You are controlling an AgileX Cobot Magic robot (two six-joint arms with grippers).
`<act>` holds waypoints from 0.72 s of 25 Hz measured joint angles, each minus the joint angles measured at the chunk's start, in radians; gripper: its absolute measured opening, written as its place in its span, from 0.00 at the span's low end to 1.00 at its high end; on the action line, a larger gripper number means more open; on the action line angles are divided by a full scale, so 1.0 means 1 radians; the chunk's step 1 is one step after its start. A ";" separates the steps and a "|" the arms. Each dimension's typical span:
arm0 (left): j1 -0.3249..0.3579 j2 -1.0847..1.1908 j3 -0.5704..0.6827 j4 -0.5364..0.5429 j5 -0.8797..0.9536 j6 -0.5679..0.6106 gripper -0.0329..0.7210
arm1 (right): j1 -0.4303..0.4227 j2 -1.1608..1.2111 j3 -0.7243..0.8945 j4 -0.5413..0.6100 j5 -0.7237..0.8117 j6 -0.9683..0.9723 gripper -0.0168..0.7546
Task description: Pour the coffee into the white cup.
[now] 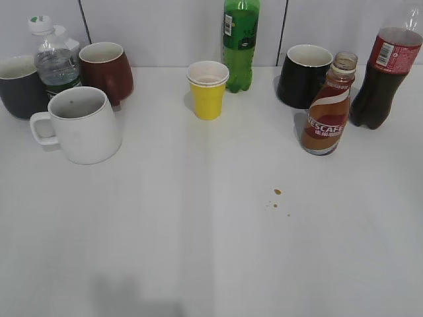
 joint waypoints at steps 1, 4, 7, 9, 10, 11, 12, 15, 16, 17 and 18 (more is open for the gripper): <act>0.004 0.000 0.000 0.000 0.000 0.000 0.36 | -0.006 0.000 0.000 0.000 0.000 0.000 0.74; 0.009 0.000 0.000 0.000 0.000 0.000 0.36 | -0.008 0.000 0.000 0.001 0.000 0.000 0.74; 0.011 0.000 0.000 0.000 0.000 0.000 0.36 | -0.008 0.000 0.000 0.003 0.000 0.000 0.74; 0.011 0.000 0.000 0.000 0.000 0.000 0.36 | -0.008 0.000 0.000 0.003 0.000 0.000 0.74; 0.011 0.000 0.000 0.000 0.000 0.000 0.36 | -0.008 0.000 0.000 0.004 0.000 0.000 0.74; 0.011 0.000 0.000 0.000 0.000 0.000 0.36 | -0.008 0.000 0.000 0.004 0.000 0.000 0.74; 0.011 0.000 0.000 0.000 0.000 0.000 0.36 | -0.008 0.000 0.000 0.004 0.000 0.000 0.74; 0.011 0.000 0.000 0.000 0.000 0.000 0.36 | -0.008 0.000 0.000 0.004 0.000 0.000 0.74; 0.011 0.000 0.000 0.000 0.000 0.000 0.36 | -0.008 0.000 0.000 0.004 0.000 0.000 0.74; 0.011 0.000 0.000 0.000 0.000 0.000 0.36 | -0.008 0.000 0.000 0.004 0.000 0.000 0.74; 0.011 0.000 0.000 0.000 0.000 0.000 0.36 | -0.009 0.000 0.000 0.004 0.000 0.000 0.74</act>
